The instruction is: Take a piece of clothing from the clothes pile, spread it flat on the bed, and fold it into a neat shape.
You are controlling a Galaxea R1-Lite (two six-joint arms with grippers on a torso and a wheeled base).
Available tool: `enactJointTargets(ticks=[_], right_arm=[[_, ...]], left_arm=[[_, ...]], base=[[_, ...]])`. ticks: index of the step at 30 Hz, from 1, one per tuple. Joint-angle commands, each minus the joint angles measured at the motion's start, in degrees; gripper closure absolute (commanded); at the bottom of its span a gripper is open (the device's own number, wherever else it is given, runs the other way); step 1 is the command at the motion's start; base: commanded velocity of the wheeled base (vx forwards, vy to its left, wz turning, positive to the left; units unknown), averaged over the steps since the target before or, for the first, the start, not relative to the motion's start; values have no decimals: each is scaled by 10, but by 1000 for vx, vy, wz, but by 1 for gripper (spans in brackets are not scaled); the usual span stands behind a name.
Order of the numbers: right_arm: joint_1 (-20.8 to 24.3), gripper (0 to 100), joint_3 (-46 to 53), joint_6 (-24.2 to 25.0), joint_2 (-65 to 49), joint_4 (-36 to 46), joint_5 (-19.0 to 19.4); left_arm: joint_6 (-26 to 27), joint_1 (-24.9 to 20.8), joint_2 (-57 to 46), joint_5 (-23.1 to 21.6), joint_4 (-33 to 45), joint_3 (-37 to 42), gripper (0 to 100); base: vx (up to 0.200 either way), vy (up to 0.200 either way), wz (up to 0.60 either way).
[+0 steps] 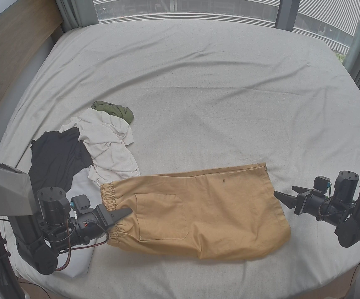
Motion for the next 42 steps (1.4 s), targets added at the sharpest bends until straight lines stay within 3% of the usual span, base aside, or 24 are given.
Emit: enactJointTargets(ticks=[1, 22, 42], right_arm=[[1, 0, 0, 0, 0, 0, 0], [7, 0, 0, 0, -1, -1, -1], [13, 0, 0, 0, -6, -1, -1]], left_arm=[[-1, -37, -19, 1, -1, -15, 100], [-7, -163, 16, 4, 10, -165, 100], [-16, -253, 20, 17, 195, -354, 100]], base=[[0, 0, 0], [0, 0, 0], [0, 0, 0]])
